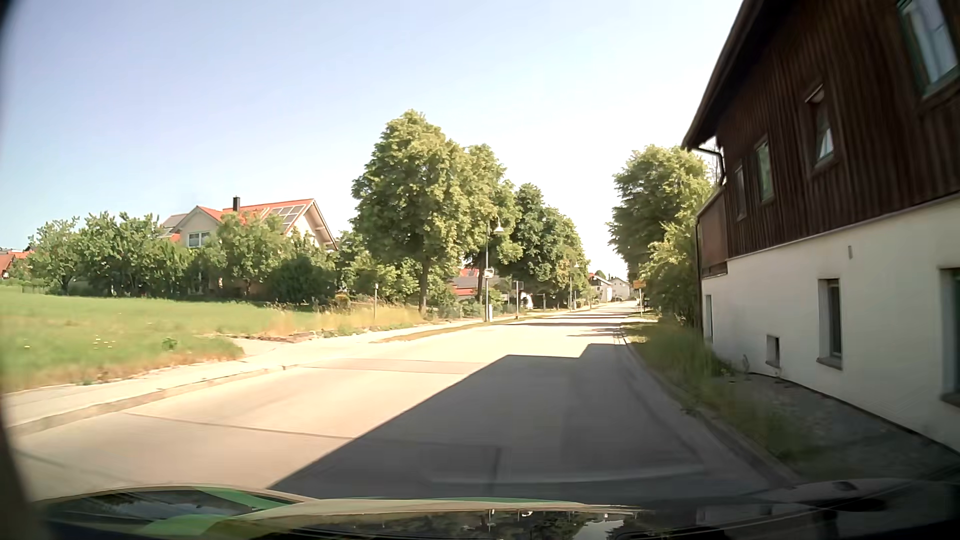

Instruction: Follow the waypoints while adhering to traffic rules and regulations

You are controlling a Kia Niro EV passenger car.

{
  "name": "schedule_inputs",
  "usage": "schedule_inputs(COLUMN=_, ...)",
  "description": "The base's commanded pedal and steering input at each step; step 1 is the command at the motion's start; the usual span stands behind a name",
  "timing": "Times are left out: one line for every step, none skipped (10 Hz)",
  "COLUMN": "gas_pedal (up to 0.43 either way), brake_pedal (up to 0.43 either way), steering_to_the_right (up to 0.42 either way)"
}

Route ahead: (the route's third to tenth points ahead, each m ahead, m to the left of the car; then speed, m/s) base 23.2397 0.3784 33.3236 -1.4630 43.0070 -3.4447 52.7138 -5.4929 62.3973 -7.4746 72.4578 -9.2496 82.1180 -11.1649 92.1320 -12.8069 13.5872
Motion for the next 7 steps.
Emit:
schedule_inputs(gas_pedal=0.150, brake_pedal=0.000, steering_to_the_right=0.036)
schedule_inputs(gas_pedal=0.150, brake_pedal=0.000, steering_to_the_right=0.036)
schedule_inputs(gas_pedal=0.169, brake_pedal=0.000, steering_to_the_right=0.036)
schedule_inputs(gas_pedal=0.169, brake_pedal=0.000, steering_to_the_right=0.037)
schedule_inputs(gas_pedal=0.169, brake_pedal=0.000, steering_to_the_right=0.038)
schedule_inputs(gas_pedal=0.169, brake_pedal=0.000, steering_to_the_right=0.038)
schedule_inputs(gas_pedal=0.169, brake_pedal=0.000, steering_to_the_right=0.036)
